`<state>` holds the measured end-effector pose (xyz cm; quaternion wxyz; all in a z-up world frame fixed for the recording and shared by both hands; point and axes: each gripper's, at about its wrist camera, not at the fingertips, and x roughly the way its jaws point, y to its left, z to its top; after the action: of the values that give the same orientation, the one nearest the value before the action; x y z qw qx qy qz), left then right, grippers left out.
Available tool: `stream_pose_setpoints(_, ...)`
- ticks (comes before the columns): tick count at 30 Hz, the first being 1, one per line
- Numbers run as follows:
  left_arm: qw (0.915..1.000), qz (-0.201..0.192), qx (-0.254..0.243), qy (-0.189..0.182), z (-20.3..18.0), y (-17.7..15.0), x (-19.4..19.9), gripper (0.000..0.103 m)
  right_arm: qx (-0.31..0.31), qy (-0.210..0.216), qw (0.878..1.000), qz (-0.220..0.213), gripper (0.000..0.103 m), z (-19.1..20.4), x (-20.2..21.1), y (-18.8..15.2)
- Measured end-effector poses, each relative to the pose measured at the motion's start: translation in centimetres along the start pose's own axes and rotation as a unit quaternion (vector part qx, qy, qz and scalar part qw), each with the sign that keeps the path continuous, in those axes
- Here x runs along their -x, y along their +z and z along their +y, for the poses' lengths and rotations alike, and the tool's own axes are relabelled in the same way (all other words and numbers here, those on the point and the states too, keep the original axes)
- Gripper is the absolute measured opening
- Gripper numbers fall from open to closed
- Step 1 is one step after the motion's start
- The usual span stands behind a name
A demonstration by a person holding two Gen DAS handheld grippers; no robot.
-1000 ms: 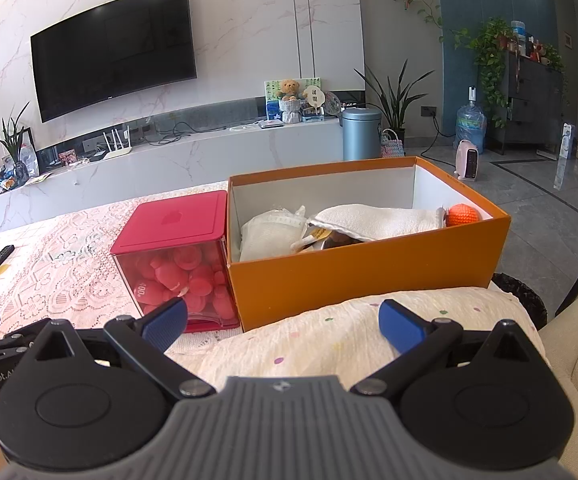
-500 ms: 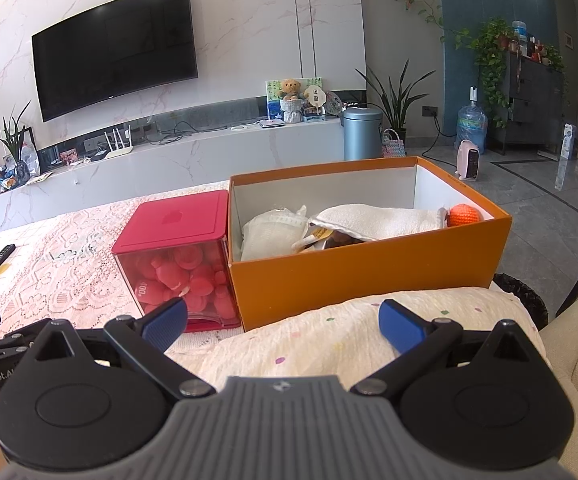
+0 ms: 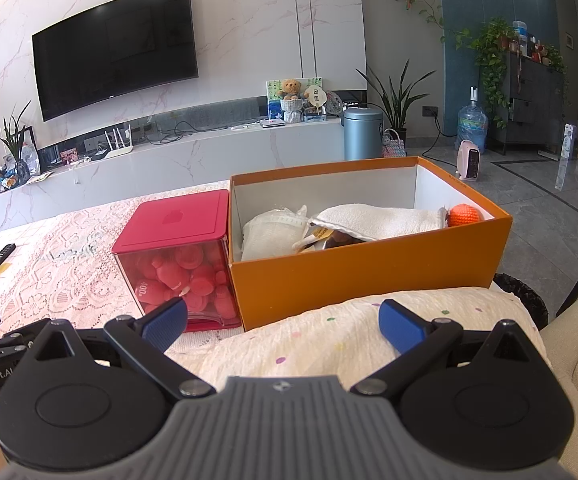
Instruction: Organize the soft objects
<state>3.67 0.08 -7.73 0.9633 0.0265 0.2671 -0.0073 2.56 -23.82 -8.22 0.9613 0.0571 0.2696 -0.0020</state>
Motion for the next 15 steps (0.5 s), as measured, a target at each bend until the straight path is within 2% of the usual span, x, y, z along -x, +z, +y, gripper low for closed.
stream_pose_setpoints(15, 1.0000, -0.003, 0.005, 0.003, -0.22, 0.01, 0.41, 0.095, 0.001, 0.000, 1.000, 0.000, 0.100, -0.02, 0.03, -0.02)
